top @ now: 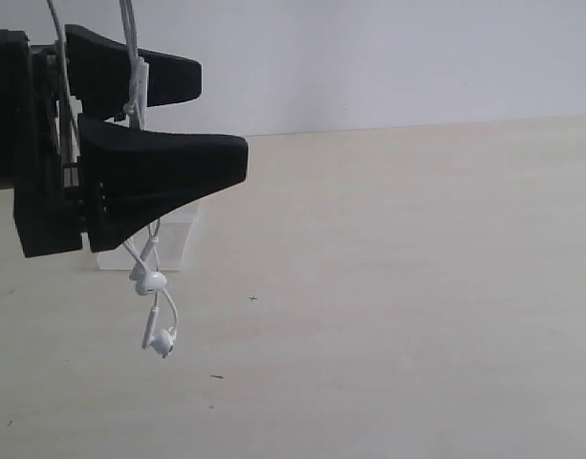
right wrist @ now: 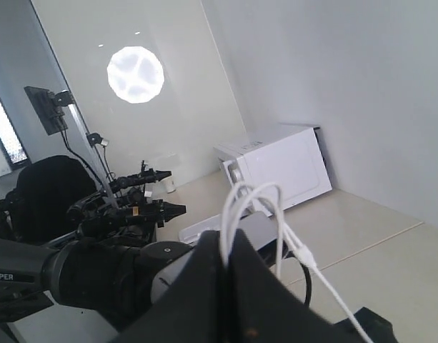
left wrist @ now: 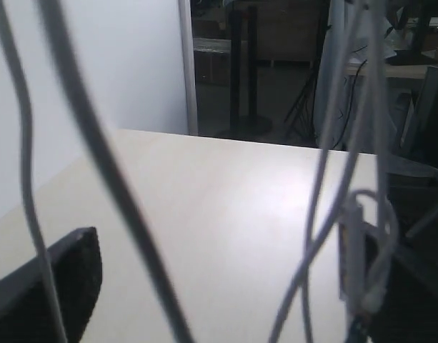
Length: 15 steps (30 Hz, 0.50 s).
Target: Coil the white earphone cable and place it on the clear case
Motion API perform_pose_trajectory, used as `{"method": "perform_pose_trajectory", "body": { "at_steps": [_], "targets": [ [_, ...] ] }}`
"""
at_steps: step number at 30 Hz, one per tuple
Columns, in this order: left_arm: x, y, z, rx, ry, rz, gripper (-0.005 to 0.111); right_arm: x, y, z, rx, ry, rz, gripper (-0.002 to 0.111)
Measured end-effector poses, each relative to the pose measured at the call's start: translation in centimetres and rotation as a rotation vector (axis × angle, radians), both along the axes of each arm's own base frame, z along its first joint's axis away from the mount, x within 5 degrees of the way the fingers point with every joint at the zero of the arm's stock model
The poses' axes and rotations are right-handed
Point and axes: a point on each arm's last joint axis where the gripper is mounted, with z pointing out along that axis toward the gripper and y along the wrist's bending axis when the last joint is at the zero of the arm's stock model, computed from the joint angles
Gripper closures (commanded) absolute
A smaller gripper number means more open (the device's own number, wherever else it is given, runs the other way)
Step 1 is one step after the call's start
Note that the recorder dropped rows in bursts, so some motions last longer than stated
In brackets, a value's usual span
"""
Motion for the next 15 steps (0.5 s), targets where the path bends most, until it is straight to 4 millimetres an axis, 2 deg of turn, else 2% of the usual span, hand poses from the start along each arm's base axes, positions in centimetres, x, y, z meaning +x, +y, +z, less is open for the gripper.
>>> {"method": "perform_pose_trajectory", "body": {
  "at_steps": [4,7,10,15],
  "targets": [
    [-0.12,-0.07,0.05,-0.006,-0.001,-0.015,0.066,0.03,-0.02,0.12,0.014,0.004,-0.002,0.108],
    [-0.18,-0.10,0.08,-0.008,-0.003,-0.022,0.080,0.06,-0.05,0.22,0.027,0.008,-0.006,0.108],
    [-0.20,-0.11,0.09,-0.003,-0.015,-0.026,0.085,0.07,-0.05,0.25,0.029,0.008,-0.007,0.108],
    [-0.20,-0.11,0.09,-0.001,-0.019,-0.026,0.085,0.08,-0.06,0.26,0.031,0.009,-0.007,0.108]
  ]
}}
